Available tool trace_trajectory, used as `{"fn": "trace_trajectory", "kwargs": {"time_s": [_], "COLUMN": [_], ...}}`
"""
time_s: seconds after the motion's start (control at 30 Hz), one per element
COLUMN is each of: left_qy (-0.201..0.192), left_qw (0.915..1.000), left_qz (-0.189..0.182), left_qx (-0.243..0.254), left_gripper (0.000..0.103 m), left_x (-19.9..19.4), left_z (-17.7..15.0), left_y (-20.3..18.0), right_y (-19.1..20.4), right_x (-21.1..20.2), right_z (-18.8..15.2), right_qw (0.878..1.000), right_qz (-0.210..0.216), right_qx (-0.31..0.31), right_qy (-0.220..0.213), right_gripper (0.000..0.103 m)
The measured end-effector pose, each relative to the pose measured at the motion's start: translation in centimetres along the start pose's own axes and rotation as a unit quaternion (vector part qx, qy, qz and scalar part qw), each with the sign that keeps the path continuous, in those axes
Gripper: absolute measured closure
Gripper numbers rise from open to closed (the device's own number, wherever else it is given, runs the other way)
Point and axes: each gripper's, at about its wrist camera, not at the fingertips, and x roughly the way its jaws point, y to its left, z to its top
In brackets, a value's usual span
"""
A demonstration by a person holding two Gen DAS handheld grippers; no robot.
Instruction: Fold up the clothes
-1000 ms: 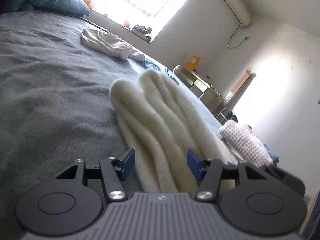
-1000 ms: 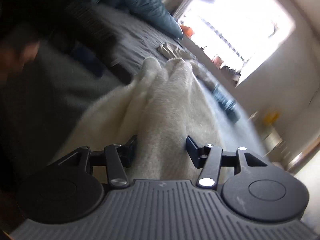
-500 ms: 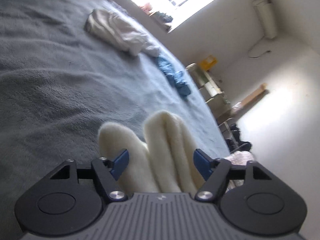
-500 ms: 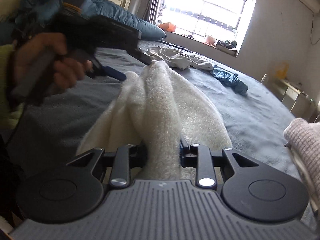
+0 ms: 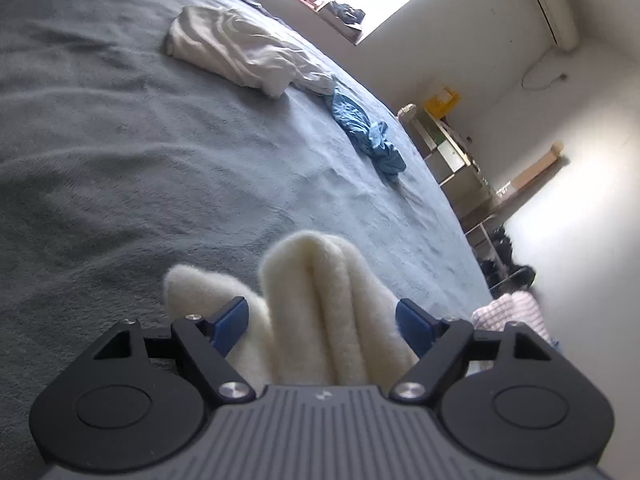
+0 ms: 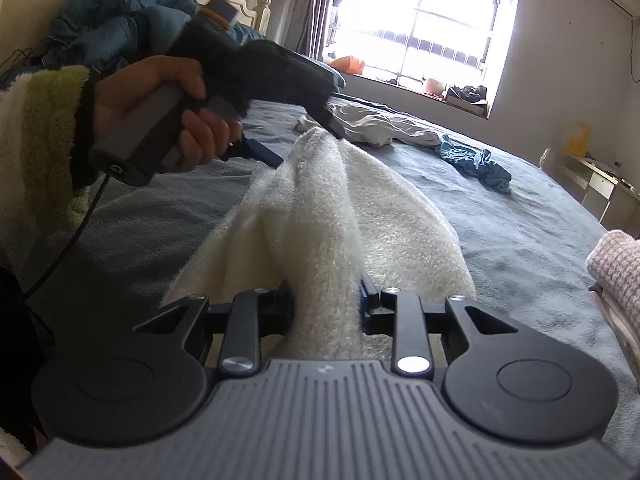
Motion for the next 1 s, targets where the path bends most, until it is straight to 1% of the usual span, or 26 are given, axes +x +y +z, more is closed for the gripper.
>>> {"fn": "trace_trajectory", "kwargs": {"time_s": [0.03,0.07,0.1,0.13,0.2,0.3,0.47,0.6,0.83,1.0], "left_qy": [0.003,0.005,0.007,0.007,0.005,-0.004,-0.016,-0.019,-0.02,-0.008], "left_qw": [1.0,0.9999,0.9996,0.9993,0.9985,0.9988,0.9993,0.9994,0.9998,0.9999], "left_qz": [-0.001,0.012,0.024,0.034,0.052,0.045,0.019,0.005,-0.007,-0.007], "left_qx": [0.005,0.008,0.011,0.013,0.017,0.017,0.028,0.028,0.002,-0.007], "left_gripper": [0.027,0.035,0.045,0.049,0.059,0.066,0.067,0.067,0.067,0.066], "left_x": [0.3,0.6,0.9,1.1,1.5,0.7,-1.2,-2.4,-3.8,-2.7], "left_z": [-0.1,-0.3,-0.4,-0.5,-0.7,-0.6,0.1,0.5,0.8,0.3], "left_y": [-0.5,-0.9,-1.3,-1.5,-2.0,-2.6,-3.6,-3.6,-0.5,2.9], "right_y": [0.0,0.0,-0.1,-0.1,-0.2,-0.2,0.2,0.6,2.7,5.1], "right_x": [0.0,0.0,0.0,0.0,0.0,-0.2,-1.5,-2.4,-2.3,-0.7], "right_z": [-0.1,-0.2,-0.2,-0.3,-0.4,-0.2,0.8,1.8,2.7,1.9], "right_qw": [1.0,1.0,1.0,1.0,1.0,1.0,0.999,0.998,0.997,0.995], "right_qz": [0.001,0.002,0.003,0.004,0.006,0.005,-0.008,-0.008,0.004,0.013], "right_qx": [0.0,0.001,-0.002,-0.005,-0.01,-0.016,-0.04,-0.041,-0.067,-0.099], "right_qy": [-0.003,-0.005,-0.008,-0.01,-0.014,-0.017,-0.032,-0.036,-0.03,-0.007], "right_gripper": [0.076,0.076,0.076,0.076,0.077,0.078,0.078,0.078,0.078,0.078]}}
